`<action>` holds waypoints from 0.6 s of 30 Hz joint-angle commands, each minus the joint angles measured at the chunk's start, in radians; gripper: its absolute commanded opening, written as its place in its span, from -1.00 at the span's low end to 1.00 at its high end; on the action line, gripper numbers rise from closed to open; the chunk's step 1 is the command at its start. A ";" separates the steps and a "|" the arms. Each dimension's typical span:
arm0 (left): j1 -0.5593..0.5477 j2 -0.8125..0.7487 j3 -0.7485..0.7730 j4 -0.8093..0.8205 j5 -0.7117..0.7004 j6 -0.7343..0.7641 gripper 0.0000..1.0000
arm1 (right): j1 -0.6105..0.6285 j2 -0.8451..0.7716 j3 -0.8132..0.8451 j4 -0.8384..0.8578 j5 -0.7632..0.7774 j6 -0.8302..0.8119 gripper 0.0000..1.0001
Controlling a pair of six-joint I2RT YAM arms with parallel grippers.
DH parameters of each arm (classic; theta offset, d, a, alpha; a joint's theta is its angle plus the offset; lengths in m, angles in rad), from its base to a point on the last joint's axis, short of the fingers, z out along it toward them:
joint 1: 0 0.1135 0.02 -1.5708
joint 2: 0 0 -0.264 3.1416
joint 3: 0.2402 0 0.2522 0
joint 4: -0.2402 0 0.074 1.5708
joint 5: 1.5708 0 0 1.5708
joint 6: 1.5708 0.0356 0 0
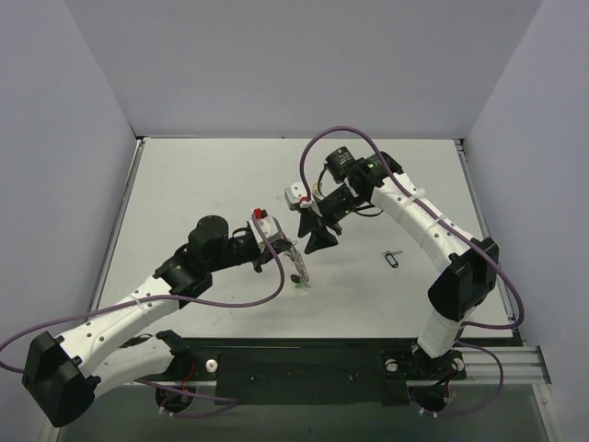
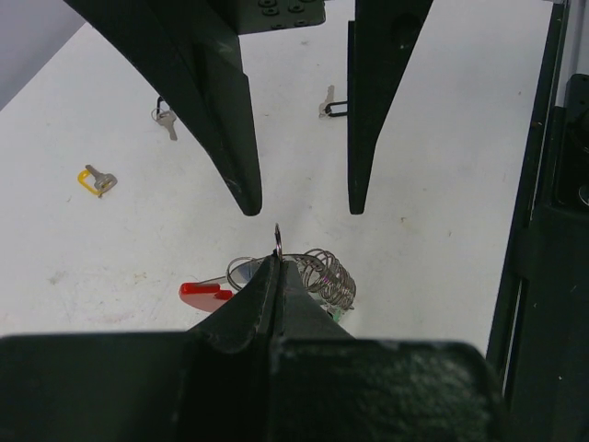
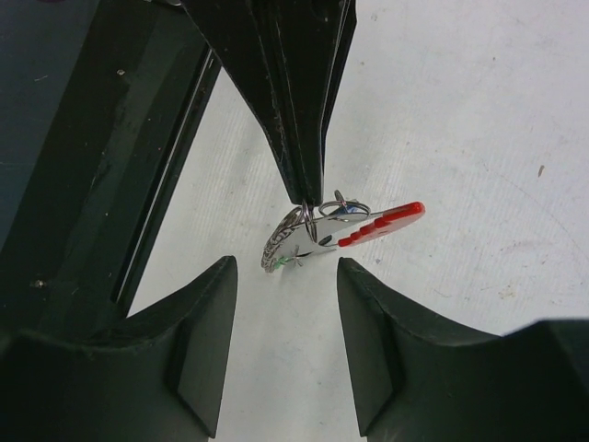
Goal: Put the keys on the keyring
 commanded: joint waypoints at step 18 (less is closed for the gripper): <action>-0.004 -0.047 0.001 0.134 0.017 -0.053 -1.00 | 0.056 0.030 0.056 -0.034 -0.022 0.015 -0.62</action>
